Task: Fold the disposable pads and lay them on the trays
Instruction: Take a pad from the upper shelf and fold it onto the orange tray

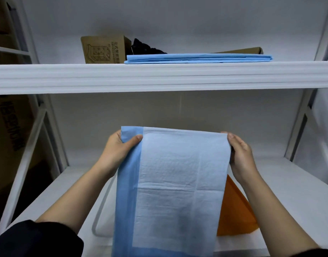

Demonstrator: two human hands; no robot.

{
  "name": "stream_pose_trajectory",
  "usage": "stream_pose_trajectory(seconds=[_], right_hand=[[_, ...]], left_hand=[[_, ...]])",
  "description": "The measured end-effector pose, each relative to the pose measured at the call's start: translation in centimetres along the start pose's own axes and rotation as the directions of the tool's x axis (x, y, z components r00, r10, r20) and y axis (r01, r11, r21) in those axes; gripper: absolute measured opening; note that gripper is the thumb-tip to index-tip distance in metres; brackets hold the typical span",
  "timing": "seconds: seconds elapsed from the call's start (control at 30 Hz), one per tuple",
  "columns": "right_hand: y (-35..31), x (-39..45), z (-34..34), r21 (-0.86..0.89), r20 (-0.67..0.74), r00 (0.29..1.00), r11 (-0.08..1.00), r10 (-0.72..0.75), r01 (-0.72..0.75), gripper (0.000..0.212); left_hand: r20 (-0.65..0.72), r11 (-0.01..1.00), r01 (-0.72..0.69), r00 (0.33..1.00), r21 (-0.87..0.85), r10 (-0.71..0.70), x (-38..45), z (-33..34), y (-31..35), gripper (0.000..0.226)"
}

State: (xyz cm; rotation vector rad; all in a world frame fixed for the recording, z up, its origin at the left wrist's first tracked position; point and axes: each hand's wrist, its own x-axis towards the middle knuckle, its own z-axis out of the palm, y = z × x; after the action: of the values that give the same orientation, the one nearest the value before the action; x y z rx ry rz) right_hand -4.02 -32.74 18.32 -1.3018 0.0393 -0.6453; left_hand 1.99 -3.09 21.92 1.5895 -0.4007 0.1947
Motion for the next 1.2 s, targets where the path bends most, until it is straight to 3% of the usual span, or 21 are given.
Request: stream_pose_trajectory(seconds=[0.07,0.17,0.27,0.3,0.37,0.43,0.5,0.63,0.77,0.93,0.97,1.03,1.13,1.2], right_hand=[[0.4,0.3,-0.1,0.152,-0.016,0.998,0.987,0.059,-0.056,0.033],[1.9,0.3,-1.1,0.299,0.159,0.967,0.924,0.197,-0.238,0.052],[4.8,-0.9,-2.3,0.098,0.346,0.882,0.922,0.321,-0.374,0.082],[5.7,-1.4,-2.4,-0.014,0.366,0.851,0.917,0.375,-0.398,0.081],[6.9,-2.6,-2.1,-0.138,0.347,0.828,0.897,0.441,-0.42,0.051],[7.3,-2.9,-1.5,-0.051,0.25,0.878,0.912,0.407,-0.408,0.024],[6.7,-2.9,-0.9,0.018,0.143,0.939,0.948,0.312,-0.317,0.015],[4.6,-2.5,0.2,-0.241,0.063,0.997,0.97,0.045,-0.029,0.01],[2.9,-2.1,1.0,-0.414,0.103,0.966,0.873,-0.237,0.258,0.019],[0.5,-2.3,1.2,-0.568,0.205,0.899,0.701,-0.386,0.431,0.034],[0.2,-2.4,1.3,-0.577,0.206,0.892,0.687,-0.402,0.442,0.035],[-0.7,-2.6,1.3,-0.58,0.192,0.888,0.682,-0.418,0.446,0.038],[-1.9,-2.6,1.1,-0.568,0.166,0.889,0.695,-0.427,0.44,0.036],[-2.7,-2.5,0.7,-0.554,0.141,0.893,0.713,-0.429,0.43,0.034]], left_hand=[[-0.025,0.999,-0.034,0.999,0.002,0.034,0.3,0.8,-0.1,0.017],[-0.013,0.998,-0.06,0.998,0.004,0.06,0.9,1.9,0.1,0.018],[0.032,0.997,-0.082,0.996,0.017,0.081,1.6,2.6,0.3,0.02],[0.039,0.996,-0.089,0.995,0.018,0.088,1.8,2.6,0.3,0.02],[0.038,0.995,-0.098,0.995,0.014,0.097,1.9,2.4,0.4,0.02],[0.008,0.995,-0.101,0.995,0.023,0.101,2.1,1.8,0.2,0.016],[-0.035,0.996,-0.089,0.995,0.022,0.09,2.2,0.7,-0.2,0.012],[-0.124,0.997,-0.075,0.989,0.001,0.075,2.4,-1.5,-1.4,0.009],[-0.175,0.999,-0.024,0.984,-0.032,0.018,2.6,-2.9,-2.7,0.007],[-0.181,0.989,0.041,0.981,-0.142,-0.066,2.2,-3.4,-4.0,0.008],[-0.149,0.977,0.075,0.983,-0.201,-0.106,1.9,-3.3,-4.5,0.011],[0.061,0.916,0.222,0.975,-0.334,-0.215,0.9,-2.9,-6.0,0.024],[0.407,0.791,0.455,0.867,-0.408,-0.289,-0.8,-1.6,-9.1,0.062],[0.498,0.745,0.523,0.815,-0.414,-0.296,-1.7,-0.2,-10.1,0.054]])
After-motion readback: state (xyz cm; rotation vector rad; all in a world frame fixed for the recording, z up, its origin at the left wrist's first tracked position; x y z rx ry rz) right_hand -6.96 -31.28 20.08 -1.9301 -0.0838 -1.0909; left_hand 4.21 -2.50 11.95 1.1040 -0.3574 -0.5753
